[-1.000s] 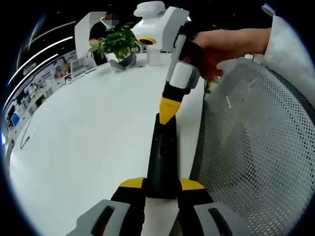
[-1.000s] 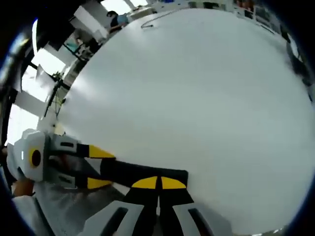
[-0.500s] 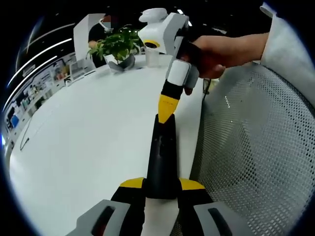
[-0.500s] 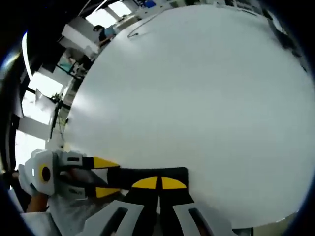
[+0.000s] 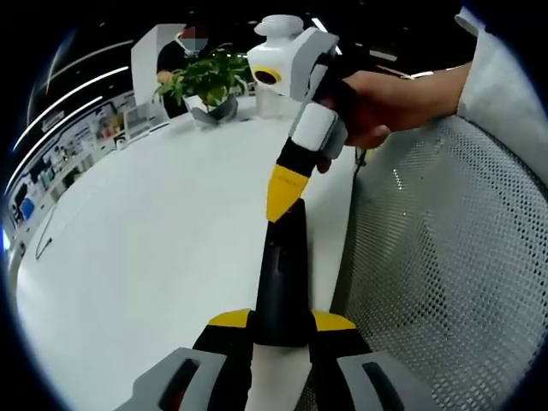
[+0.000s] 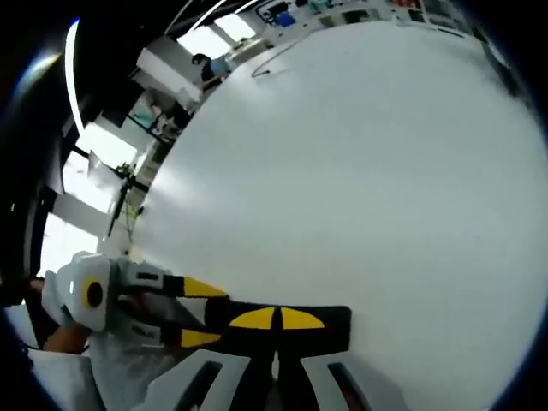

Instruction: Press the specified remote control buttons in sequence, fully releasing each button before pressing the next.

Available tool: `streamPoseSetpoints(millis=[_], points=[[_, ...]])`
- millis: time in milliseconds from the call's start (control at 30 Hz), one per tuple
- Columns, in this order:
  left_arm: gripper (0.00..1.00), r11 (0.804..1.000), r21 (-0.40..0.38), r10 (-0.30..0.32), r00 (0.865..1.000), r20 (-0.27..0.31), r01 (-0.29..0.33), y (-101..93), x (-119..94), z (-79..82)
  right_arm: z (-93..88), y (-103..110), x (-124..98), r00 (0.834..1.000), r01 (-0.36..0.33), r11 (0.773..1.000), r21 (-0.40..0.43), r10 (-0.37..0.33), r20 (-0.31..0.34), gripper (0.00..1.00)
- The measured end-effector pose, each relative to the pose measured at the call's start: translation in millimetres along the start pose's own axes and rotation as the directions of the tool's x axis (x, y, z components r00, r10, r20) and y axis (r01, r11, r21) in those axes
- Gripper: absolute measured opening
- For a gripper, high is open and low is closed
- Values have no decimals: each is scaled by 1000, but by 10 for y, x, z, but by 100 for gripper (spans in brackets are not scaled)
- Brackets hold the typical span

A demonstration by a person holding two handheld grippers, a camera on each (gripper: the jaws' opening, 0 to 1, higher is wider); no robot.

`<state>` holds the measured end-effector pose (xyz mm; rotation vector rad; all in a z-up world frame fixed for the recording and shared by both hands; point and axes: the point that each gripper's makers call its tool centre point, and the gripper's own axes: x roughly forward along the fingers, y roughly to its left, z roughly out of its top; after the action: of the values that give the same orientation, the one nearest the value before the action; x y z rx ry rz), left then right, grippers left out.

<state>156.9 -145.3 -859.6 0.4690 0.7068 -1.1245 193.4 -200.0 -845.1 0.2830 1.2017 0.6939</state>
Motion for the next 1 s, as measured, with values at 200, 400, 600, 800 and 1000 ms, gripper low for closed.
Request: streamPoseSetpoints(millis=[200, 400, 600, 800, 1000], points=[[24, 1000, -1, 1, 1000, 0, -1, 0, -2, 3, -42, -36, 37, 1000, 9, 1000, 8, -9, -29, 0], [24, 1000, -1, 0, 1000, 0, 0, 0, -3, 5, -29, -46, 31, 1000, -5, 999, 51, 6, -13, 0], [24, 1000, -1, 1, 1000, 0, -1, -1, -1, 5, -31, -47, 34, 1000, -18, 995, 100, 18, 2, 0], [24, 1000, -2, 2, 1000, 2, -2, 2, 1, 5, -24, -66, 46, 1000, -22, 991, 131, 21, 9, 0], [24, 1000, -4, 1, 1000, 1, -1, 6, 3, -3, -25, -44, 55, 1000, -13, 994, 109, 13, 1, 0]])
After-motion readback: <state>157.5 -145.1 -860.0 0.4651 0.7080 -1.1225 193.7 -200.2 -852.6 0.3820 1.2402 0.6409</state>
